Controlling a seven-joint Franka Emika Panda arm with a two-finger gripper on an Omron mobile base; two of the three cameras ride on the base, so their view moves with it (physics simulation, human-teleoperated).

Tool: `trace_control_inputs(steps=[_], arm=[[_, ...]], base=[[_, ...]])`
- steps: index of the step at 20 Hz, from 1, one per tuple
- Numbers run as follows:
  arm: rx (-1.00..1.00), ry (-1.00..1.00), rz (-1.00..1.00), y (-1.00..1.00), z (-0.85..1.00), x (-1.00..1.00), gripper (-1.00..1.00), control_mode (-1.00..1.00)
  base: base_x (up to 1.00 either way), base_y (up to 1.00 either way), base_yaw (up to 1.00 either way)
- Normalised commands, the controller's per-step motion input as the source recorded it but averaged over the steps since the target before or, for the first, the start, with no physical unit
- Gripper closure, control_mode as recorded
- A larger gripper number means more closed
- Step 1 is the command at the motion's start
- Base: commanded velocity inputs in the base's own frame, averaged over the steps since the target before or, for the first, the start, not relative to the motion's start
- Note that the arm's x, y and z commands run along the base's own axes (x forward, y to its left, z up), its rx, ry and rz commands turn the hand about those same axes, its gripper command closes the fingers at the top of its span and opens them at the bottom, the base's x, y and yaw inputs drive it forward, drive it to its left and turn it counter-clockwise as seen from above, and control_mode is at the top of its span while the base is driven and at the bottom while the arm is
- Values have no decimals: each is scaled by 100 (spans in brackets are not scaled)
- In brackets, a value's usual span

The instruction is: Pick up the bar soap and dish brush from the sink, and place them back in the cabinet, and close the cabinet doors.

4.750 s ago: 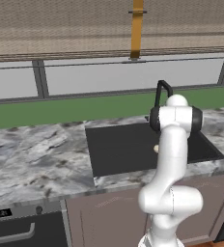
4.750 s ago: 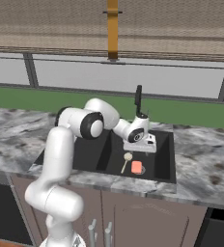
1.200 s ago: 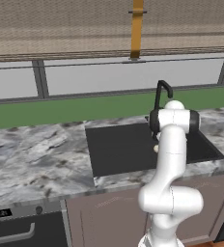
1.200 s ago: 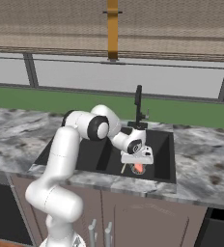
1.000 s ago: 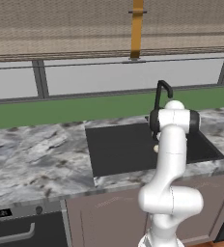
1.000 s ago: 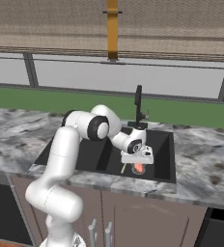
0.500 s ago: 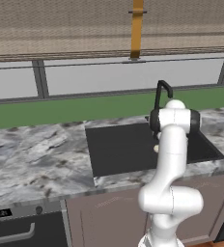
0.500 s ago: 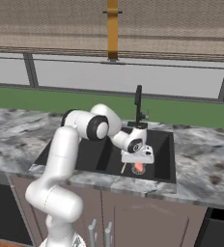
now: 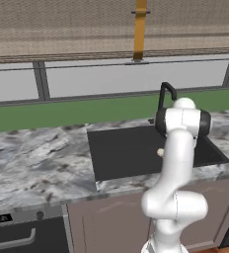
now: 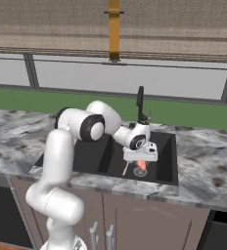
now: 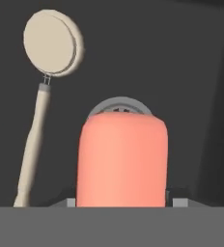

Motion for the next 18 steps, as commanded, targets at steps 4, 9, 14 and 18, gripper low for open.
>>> trace_control_inputs(steps=[4,9,14,18], arm=[[0,0,0,0,65,-32,100,-100],[0,0,1,10,72,-38,100,-100],[0,0,5,35,66,-52,100,-100],[0,0,3,52,68,-64,100,-100]], base=[[0,0,0],[0,0,0],[0,0,0],[0,0,0]])
